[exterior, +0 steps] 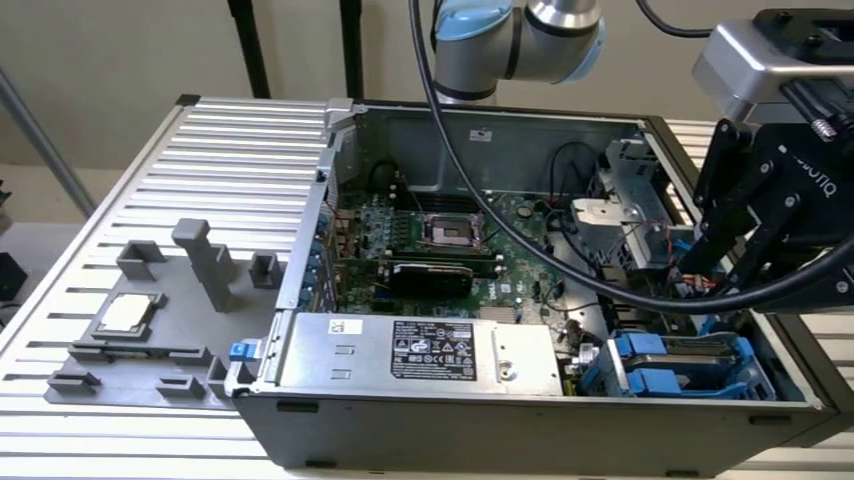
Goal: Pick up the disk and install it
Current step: 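Insert the disk into the insertion slot, then insert the first disk wire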
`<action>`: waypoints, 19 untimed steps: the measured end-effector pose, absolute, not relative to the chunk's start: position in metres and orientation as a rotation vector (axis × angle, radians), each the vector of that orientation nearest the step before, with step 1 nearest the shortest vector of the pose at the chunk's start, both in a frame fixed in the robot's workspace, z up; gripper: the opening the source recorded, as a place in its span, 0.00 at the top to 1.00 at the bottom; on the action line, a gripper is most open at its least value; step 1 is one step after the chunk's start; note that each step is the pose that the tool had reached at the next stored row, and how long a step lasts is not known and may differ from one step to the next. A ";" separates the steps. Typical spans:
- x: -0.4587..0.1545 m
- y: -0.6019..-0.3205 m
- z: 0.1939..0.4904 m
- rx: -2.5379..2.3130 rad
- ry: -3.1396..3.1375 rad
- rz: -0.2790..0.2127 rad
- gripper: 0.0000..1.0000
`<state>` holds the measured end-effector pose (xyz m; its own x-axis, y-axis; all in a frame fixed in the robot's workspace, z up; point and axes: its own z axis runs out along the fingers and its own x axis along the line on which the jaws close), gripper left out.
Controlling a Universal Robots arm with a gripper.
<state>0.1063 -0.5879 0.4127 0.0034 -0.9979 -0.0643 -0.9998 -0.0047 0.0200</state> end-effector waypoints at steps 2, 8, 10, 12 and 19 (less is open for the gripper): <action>0.111 -0.588 0.413 -2.203 2.194 0.093 0.60; 0.124 -0.588 0.412 -2.203 2.193 0.094 0.60; 0.124 -0.588 0.412 -2.203 2.194 0.094 0.60; 0.124 -0.588 0.412 -2.203 2.193 0.094 0.60; 0.124 -0.588 0.412 -2.203 2.193 0.094 0.60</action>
<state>0.1239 -0.5879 0.4122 0.0035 -0.9979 -0.0649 -0.9998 -0.0048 0.0200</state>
